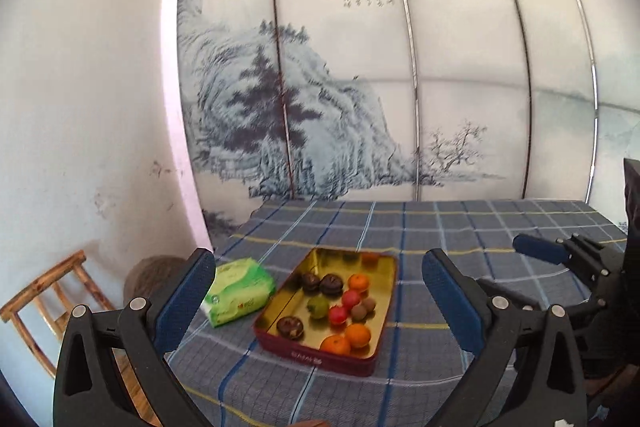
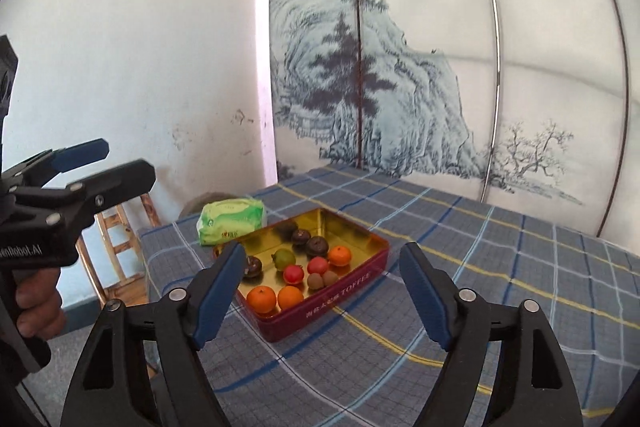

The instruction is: Organize fruits

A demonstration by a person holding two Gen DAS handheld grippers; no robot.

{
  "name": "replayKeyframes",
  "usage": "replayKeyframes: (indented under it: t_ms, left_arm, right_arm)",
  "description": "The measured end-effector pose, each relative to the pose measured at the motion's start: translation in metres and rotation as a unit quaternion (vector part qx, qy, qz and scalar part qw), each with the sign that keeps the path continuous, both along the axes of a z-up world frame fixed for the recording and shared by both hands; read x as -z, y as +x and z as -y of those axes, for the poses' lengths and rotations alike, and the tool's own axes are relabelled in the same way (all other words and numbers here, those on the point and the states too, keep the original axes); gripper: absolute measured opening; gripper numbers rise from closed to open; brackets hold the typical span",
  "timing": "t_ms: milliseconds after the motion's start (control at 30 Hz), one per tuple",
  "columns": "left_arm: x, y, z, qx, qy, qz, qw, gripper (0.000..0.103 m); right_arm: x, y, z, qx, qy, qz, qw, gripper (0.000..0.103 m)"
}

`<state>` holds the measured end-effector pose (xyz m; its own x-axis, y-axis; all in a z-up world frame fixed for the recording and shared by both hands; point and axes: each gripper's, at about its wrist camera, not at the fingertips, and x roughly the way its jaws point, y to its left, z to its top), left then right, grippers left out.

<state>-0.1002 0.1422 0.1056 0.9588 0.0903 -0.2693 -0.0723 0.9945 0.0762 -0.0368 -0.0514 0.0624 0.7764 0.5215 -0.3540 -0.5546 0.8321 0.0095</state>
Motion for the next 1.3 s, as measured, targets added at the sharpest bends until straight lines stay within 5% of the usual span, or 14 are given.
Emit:
replayKeyframes:
  t_ms: [300, 1300]
  left_arm:
    - [-0.017, -0.011, 0.027, -0.004, 0.037, 0.029, 0.9989, 0.103]
    - [0.014, 0.015, 0.012, -0.034, -0.003, -0.047, 0.9983, 0.103]
  right_arm:
    - [-0.016, -0.021, 0.018, 0.01, 0.013, 0.026, 1.0, 0.085]
    - [0.002, -0.016, 0.02, 0.014, -0.006, 0.004, 1.0, 0.092]
